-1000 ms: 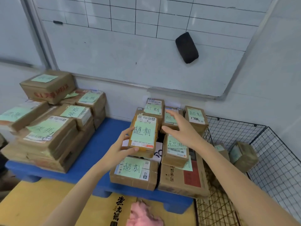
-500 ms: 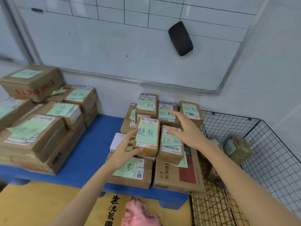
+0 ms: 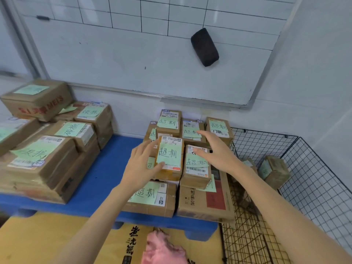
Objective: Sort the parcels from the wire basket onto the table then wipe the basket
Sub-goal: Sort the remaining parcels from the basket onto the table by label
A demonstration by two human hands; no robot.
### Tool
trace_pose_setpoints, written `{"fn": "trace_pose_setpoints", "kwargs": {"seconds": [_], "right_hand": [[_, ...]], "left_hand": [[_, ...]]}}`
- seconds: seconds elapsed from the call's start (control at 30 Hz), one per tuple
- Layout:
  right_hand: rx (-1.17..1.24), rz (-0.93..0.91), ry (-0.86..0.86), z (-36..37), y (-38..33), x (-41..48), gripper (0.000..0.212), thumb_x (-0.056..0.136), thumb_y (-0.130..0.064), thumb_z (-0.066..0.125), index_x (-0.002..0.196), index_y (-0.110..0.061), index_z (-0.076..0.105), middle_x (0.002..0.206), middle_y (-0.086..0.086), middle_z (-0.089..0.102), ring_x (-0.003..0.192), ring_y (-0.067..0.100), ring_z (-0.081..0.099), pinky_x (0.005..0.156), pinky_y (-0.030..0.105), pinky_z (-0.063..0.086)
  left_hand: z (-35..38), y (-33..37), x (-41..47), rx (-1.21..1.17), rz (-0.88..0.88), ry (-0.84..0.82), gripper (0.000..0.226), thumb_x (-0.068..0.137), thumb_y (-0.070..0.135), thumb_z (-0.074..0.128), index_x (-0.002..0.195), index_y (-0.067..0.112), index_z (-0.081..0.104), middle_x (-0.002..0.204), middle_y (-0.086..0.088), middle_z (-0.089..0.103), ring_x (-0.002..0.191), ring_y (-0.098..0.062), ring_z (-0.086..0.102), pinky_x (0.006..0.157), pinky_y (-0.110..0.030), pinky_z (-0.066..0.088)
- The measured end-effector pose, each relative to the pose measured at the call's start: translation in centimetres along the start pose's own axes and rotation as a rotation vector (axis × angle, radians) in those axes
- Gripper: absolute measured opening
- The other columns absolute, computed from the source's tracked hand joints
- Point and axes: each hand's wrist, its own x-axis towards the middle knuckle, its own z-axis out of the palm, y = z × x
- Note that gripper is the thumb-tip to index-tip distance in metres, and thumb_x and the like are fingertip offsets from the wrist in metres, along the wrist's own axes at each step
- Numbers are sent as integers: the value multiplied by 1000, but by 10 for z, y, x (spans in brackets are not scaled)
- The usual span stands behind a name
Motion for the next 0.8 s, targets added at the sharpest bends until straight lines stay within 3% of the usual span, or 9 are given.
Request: {"fn": "trace_pose_setpoints", "kwargs": {"seconds": [0.17,0.33,0.5,0.8], "right_hand": [[-129,-9,42,-11,1,-16,68,96,-49,56,154,-33,25,163,-5,19,150,13,17,121,42,21],[-273,24,87,-34,13,-38,69,96,-51,53,155,-34,21,164,-4,13,151,17,13,119,47,23],[-349,73,154,-72,45,-65,71,94,-53,53,155,-31,22,163,-1,18,148,20,23,117,50,31],[-336,175,138,-141,149,-123,70,96,-52,52,156,-30,22,164,-2,13,151,20,14,118,43,22]], "left_hand": [[-10,27,11,293,119,62,65,86,57,42,146,30,42,152,5,38,138,-23,31,106,-45,36],[-4,62,19,418,199,105,64,87,59,37,140,26,48,149,-2,45,136,-31,38,107,-49,36],[18,108,22,474,231,78,71,88,64,30,148,27,42,154,-3,40,140,-33,34,109,-51,34],[100,215,21,460,262,35,79,84,69,22,151,29,35,157,-2,35,144,-32,27,113,-49,28]]}}
